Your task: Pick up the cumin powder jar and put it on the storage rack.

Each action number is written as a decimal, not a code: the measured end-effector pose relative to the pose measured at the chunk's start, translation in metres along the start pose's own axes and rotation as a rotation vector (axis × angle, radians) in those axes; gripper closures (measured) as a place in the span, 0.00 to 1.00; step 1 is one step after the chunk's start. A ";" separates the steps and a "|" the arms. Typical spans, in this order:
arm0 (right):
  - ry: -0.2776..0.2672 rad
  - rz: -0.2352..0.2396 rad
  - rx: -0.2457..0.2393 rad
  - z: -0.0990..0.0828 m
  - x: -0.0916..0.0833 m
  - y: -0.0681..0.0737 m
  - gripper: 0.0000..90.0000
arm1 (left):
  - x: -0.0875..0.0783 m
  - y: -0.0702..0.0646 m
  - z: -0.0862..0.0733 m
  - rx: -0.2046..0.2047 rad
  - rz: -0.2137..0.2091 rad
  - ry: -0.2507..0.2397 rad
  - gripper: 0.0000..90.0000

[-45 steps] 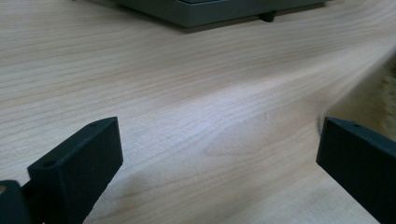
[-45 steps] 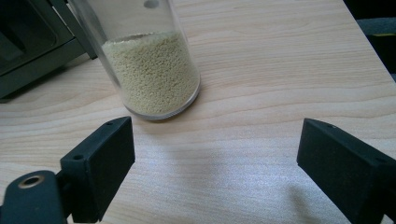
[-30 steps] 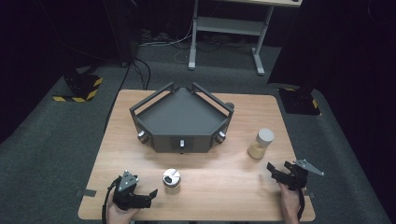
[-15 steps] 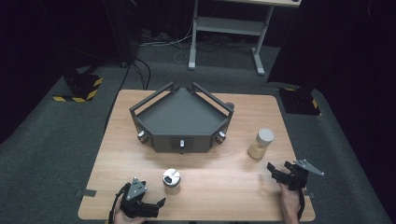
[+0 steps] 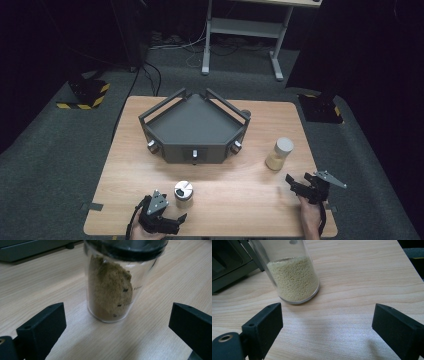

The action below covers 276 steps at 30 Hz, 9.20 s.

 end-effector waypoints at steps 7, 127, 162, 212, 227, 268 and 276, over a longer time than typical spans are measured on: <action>0.002 0.000 -0.003 0.000 0.000 0.000 0.10 | 0.005 -0.003 0.010 0.015 -0.004 -0.005 0.02; -0.003 0.012 0.021 0.000 0.000 -0.003 0.10 | -0.007 0.002 0.087 -0.006 0.025 0.005 0.35; -0.004 0.018 0.013 0.000 0.000 -0.003 0.10 | -0.065 0.027 0.186 0.018 0.027 -0.068 0.35; -0.021 0.026 0.005 -0.002 -0.001 -0.003 0.10 | 0.019 0.078 0.247 -0.178 0.223 -0.021 0.35; -0.019 0.019 0.001 -0.002 -0.001 -0.001 0.10 | 0.028 0.081 0.241 -0.160 0.258 -0.017 0.35; -0.028 0.025 -0.005 -0.002 -0.001 -0.001 0.10 | -0.022 0.068 0.201 -0.189 0.233 -0.132 0.00; -0.024 0.022 -0.023 -0.002 0.000 0.000 0.10 | -0.035 0.055 0.174 -0.179 0.250 -0.154 0.00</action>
Point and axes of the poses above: each handheld gripper's, and its own axes: x roughly forward along the jaws, z roughly out of its top, y roughly to its left, the point moved 10 cm from there along x, roughly forward along the jaws, and after that the axes turned 15 degrees about y, right-handed, at the moved point
